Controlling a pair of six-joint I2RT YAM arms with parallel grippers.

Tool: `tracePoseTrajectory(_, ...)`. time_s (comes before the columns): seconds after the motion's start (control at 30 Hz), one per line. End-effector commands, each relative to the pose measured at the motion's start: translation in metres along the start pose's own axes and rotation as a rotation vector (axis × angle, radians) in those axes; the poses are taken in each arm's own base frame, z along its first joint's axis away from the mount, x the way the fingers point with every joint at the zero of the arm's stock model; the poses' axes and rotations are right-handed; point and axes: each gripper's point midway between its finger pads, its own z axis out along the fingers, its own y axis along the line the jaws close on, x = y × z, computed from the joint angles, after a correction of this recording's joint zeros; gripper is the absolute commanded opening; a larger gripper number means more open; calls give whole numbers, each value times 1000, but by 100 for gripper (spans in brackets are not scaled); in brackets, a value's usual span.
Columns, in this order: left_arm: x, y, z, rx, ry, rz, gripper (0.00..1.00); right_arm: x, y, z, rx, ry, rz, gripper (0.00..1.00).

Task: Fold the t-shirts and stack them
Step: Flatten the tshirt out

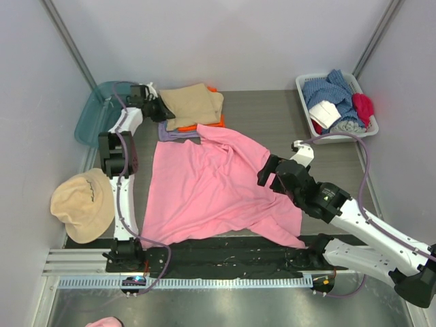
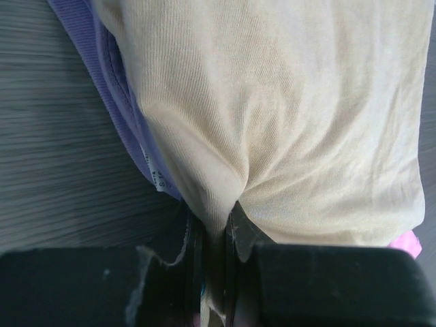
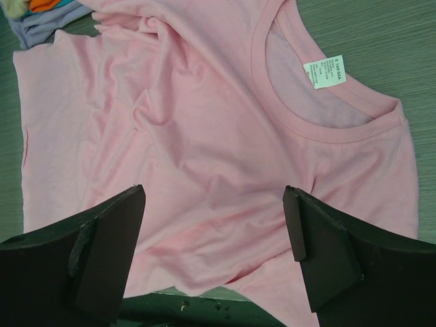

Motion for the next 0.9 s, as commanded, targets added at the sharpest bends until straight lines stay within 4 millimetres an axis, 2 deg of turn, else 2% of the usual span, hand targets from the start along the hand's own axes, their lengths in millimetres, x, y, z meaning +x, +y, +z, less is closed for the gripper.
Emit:
tracePoseTrajectory(0.0, -33, 28, -39, -82, -66, 26, 0, -7, 8, 1, -29, -29, 10, 91)
tracePoseTrajectory(0.13, -42, 37, -42, -92, -80, 21, 0, -7, 7, 1, -28, -30, 5, 91)
tracePoseTrajectory(0.17, -43, 35, -42, -88, -82, 25, 7, -6, 7, 1, -25, -27, 4, 91)
tracePoseTrajectory(0.2, -46, 34, -44, -85, -89, 21, 16, -5, 7, 2, -26, -24, 2, 91)
tracePoseTrajectory(0.23, -47, 31, -44, -77, -90, 20, 30, -4, 7, 2, -23, -21, 0, 91)
tracePoseTrajectory(0.27, -49, 28, -44, -75, -98, 21, 54, -3, 7, 3, -21, -17, -2, 92)
tracePoseTrajectory(0.33, -57, 20, -47, -70, -121, 32, 71, -2, 7, 4, -20, -13, -3, 91)
tracePoseTrajectory(0.37, -61, 16, -49, -65, -131, 32, 86, -1, 7, 5, -17, -12, -5, 91)
tracePoseTrajectory(0.4, -69, 6, -54, -52, -149, 38, 97, -2, 7, 5, -17, -11, -4, 91)
tracePoseTrajectory(0.47, -81, -5, -61, -44, -179, 52, 100, -2, 7, 5, -20, -12, -4, 92)
tracePoseTrajectory(0.6, -96, -54, -82, 11, -225, 91, 100, -2, 9, 5, -25, -7, -22, 92)
tracePoseTrajectory(0.63, -104, -71, -95, 28, -251, 108, 100, -2, 9, 4, -26, -6, -26, 92)
tracePoseTrajectory(0.7, -99, -97, -99, 59, -247, 128, 100, -1, 10, 5, -23, 2, -47, 92)
tracePoseTrajectory(0.77, -103, -120, -119, 83, -272, 137, 100, -1, 11, 5, -25, 7, -59, 92)
tracePoseTrajectory(0.8, -93, -145, -117, 108, -259, 161, 100, 0, 10, 5, -26, 13, -72, 92)
tracePoseTrajectory(0.83, -82, -147, -117, 102, -239, 157, 100, 0, 11, 5, -28, 17, -76, 92)
tracePoseTrajectory(0.87, -85, -164, -136, 109, -267, 179, 100, -1, 12, 4, -34, 19, -79, 92)
